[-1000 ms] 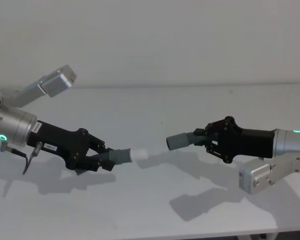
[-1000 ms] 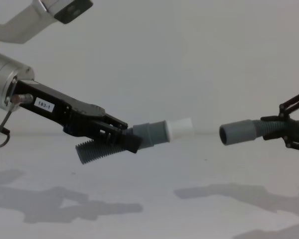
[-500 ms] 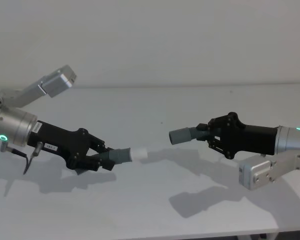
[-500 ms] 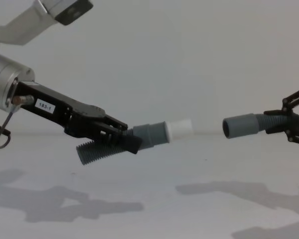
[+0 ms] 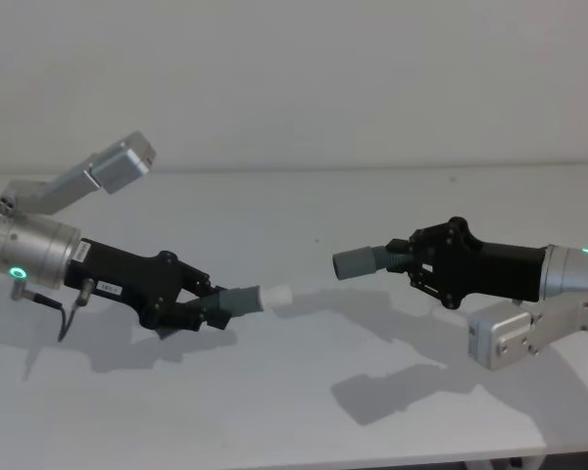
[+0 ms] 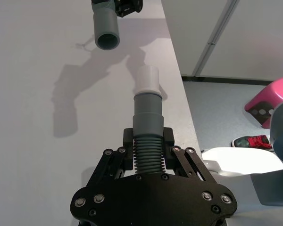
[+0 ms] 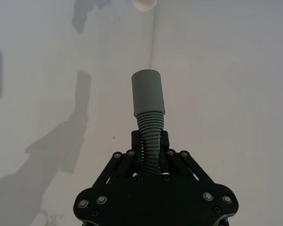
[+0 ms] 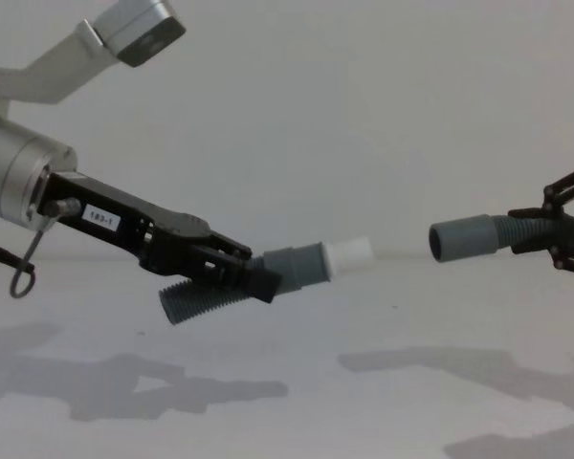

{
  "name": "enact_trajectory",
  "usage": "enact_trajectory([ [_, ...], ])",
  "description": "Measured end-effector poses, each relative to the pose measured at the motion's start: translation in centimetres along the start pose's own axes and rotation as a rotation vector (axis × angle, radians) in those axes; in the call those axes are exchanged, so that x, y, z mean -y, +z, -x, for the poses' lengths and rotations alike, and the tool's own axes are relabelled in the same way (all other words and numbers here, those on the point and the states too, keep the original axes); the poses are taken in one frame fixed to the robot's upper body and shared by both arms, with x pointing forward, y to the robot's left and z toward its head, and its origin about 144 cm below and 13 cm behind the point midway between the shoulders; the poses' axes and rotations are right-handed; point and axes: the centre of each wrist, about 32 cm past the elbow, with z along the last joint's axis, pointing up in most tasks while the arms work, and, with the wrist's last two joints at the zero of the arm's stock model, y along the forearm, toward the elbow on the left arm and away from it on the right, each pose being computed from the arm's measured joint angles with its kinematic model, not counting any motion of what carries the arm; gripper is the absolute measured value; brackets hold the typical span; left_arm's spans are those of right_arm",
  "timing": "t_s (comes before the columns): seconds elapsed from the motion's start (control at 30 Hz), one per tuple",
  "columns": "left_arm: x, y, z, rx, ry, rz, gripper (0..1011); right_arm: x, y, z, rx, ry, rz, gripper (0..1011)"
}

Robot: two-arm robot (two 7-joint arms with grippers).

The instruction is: Use both hands to pick up one end of the pipe from the table, align the ends, and insert them.

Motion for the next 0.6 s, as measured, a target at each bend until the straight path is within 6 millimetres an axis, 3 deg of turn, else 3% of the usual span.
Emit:
enact_trajectory([
  [0.6,1.7,0.0,-1.6,0.001,-0.003,0.017,322,0.0,0.0,0.0,0.001,-0.003,0.003,170],
])
